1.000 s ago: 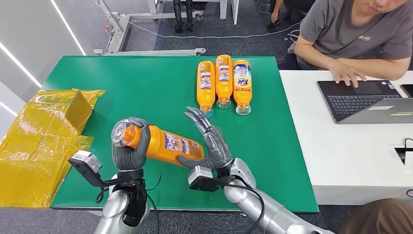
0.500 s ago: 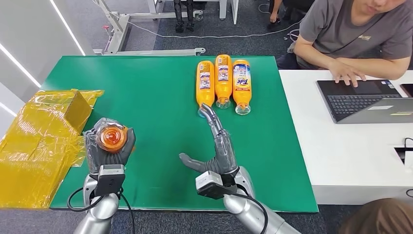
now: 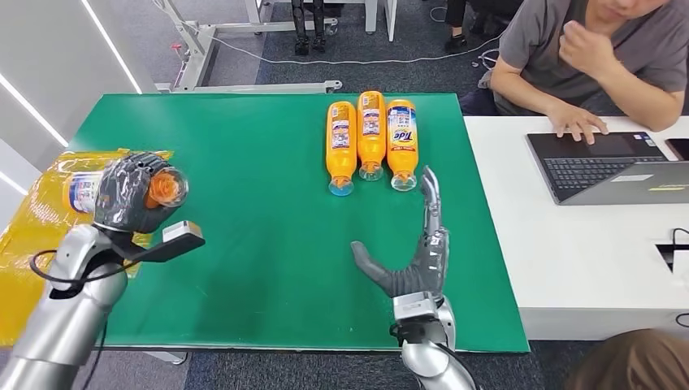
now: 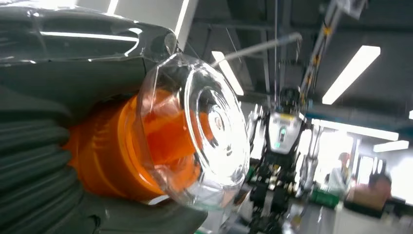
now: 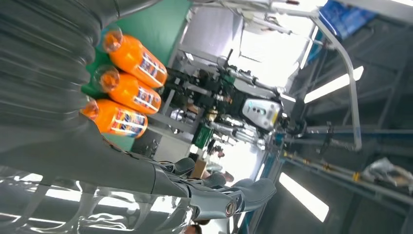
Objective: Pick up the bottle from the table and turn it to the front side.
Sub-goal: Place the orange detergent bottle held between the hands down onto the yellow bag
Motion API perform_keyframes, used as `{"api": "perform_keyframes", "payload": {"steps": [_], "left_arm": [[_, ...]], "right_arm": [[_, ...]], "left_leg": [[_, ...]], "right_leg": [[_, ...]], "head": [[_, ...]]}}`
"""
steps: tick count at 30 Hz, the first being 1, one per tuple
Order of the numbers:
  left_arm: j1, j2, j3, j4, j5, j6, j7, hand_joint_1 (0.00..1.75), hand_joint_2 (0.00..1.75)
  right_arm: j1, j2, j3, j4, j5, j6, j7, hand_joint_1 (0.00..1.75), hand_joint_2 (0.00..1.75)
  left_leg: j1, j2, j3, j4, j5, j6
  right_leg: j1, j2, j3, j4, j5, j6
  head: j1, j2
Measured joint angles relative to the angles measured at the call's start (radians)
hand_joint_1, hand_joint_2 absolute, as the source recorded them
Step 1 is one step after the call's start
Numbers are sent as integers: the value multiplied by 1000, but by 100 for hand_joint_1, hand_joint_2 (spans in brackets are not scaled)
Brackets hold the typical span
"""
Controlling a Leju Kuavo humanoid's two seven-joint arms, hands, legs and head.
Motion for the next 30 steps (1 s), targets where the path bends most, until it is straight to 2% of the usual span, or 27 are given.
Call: {"api": "perform_keyframes", "payload": {"steps": [7,10,16,21,25,30], "left_arm": [[-188,100,-153,233,-29,-213,-44,175,175],[-246,122,-219,328,-17,-295,-56,175,175],[-312,133,-297,445,-14,-329,-60,175,175],[-367,135,-352,544,-15,-401,-50,175,175],[-378,141,-373,600,-12,-407,-41,175,175],[-372,181,-396,643,12,-427,-51,175,175]], "right_arm": [[21,-3,-33,-93,-17,2,0,0,175],[22,-6,-36,-114,-21,2,0,0,175],[22,-9,-36,-134,-22,2,0,0,175],[22,-11,-36,-141,-29,2,0,0,175],[22,-12,-36,-143,-31,2,0,0,175],[16,-12,-35,-142,-50,2,0,0,175]], "left_leg": [[0,2,0,0,0,0],[0,2,0,0,0,0],[0,2,-1,0,0,0],[0,2,0,0,0,0],[0,2,0,0,0,-1],[0,3,-1,0,0,-1]], "right_leg": [[0,3,-1,0,1,-1],[0,3,-1,0,1,-1],[0,2,-1,0,0,-1],[0,2,-1,0,1,-1],[0,2,0,1,1,-1],[0,3,-1,1,1,-1]], "head": [[0,0],[0,0],[0,0],[0,0],[0,0],[0,0]]}}
